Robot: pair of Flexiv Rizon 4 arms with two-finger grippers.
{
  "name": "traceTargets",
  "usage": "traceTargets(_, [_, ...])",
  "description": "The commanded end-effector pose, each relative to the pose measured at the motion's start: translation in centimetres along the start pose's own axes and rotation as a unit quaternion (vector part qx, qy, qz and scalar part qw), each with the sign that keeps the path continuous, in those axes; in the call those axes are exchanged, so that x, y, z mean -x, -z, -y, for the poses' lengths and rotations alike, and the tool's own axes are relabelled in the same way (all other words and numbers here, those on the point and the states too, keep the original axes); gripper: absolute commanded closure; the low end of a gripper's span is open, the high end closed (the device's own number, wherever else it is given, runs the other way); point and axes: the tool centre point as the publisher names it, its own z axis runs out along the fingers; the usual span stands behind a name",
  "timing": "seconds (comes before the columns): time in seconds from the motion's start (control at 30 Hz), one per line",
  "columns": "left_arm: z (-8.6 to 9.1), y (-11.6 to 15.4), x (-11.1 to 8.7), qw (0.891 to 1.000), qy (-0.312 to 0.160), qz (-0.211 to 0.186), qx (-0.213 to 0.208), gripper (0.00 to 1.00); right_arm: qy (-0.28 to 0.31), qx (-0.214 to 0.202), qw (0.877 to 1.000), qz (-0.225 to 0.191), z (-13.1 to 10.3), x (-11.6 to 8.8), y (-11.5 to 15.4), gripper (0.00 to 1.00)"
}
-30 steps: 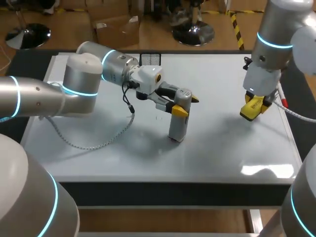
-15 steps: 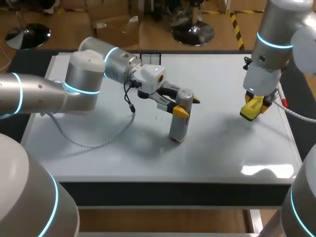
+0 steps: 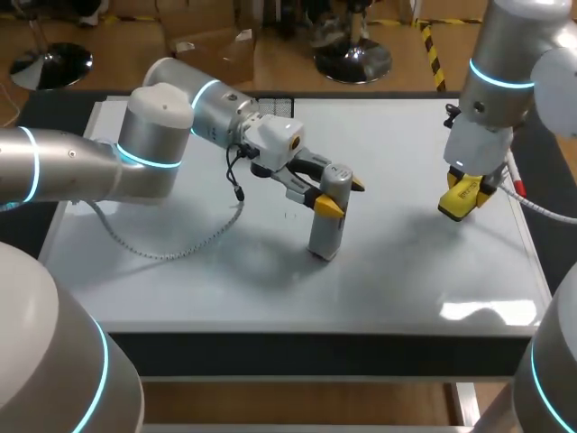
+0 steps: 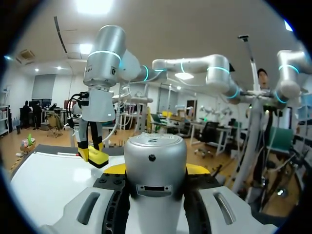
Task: Pick up the inspection probe, press it on each red-marked spot on the whiteboard one by one, put down the probe, pick up the eraser, and wipe off all the red marks.
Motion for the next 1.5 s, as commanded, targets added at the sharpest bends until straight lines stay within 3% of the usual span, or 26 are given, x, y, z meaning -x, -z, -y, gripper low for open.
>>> traceTargets(0.03, [0.0,0.1,-0.2,1.000,-0.001,0.003,0.003,1.00,0.001,-0.001,1.000,-0.001,0.0,0.0,0.1,1.00])
traceTargets(0.33, [0.8,0.3,-0.5,1.000,-0.007,-0.006,-0.001,1.00,0.001,-0.001,1.000,-0.001,0.0,0.0,0.1,1.00])
traceTargets(0.6, [2.1,2.3,-0.7,1.000,-0.017,0.000,-0.015,1.00,0.001,-0.001,1.000,-0.001,0.0,0.0,0.1,1.00])
traceTargets(1.03, [4.6,8.1,-0.2,0.999,-0.036,0.000,-0.035,1.00,0.001,-0.001,1.000,-0.001,0.0,0.0,0.1,1.00])
traceTargets(1.5, [5.6,13.8,0.2,0.997,-0.046,-0.045,-0.046,1.00,0.001,-0.001,1.000,-0.001,0.0,0.0,0.1,1.00])
